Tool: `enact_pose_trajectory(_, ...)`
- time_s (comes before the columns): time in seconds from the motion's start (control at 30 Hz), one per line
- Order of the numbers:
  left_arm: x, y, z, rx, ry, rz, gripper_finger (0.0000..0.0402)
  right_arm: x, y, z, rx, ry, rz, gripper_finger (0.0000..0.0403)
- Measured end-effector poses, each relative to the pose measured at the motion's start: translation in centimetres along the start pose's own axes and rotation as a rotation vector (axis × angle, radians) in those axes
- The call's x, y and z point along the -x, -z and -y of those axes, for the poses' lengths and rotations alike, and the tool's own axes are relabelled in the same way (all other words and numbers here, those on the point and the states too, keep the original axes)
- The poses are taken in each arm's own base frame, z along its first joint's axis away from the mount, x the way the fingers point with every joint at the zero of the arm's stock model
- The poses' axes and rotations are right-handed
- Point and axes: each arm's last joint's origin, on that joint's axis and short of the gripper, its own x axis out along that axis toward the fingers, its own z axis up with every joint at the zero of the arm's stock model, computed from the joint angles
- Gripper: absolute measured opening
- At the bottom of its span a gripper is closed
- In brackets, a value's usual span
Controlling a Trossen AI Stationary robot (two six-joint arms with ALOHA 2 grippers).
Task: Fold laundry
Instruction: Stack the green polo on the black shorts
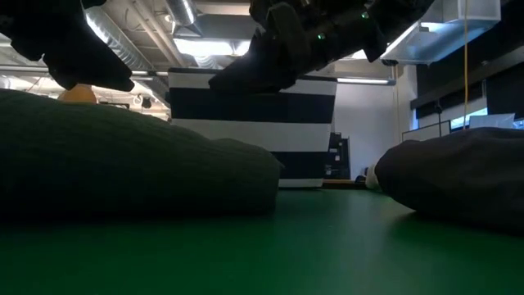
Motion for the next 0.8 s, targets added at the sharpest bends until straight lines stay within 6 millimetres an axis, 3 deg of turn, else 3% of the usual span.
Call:
enact_pose_trajectory(0.3, 0.0, -0.07, 0.01, -0.001, -0.007, 0.014, 0.0134, 0.01, 0.01, -0.11, -0.103, -0.038, -0.001, 0.0166)
enact_pose_trajectory(0.8, -0.02, -0.13, 0.12, 0.047, 0.009, 0.01, 0.0134, 0.05, -0.79, -0.04, -0.082, -0.04, 0.08, 0.0166)
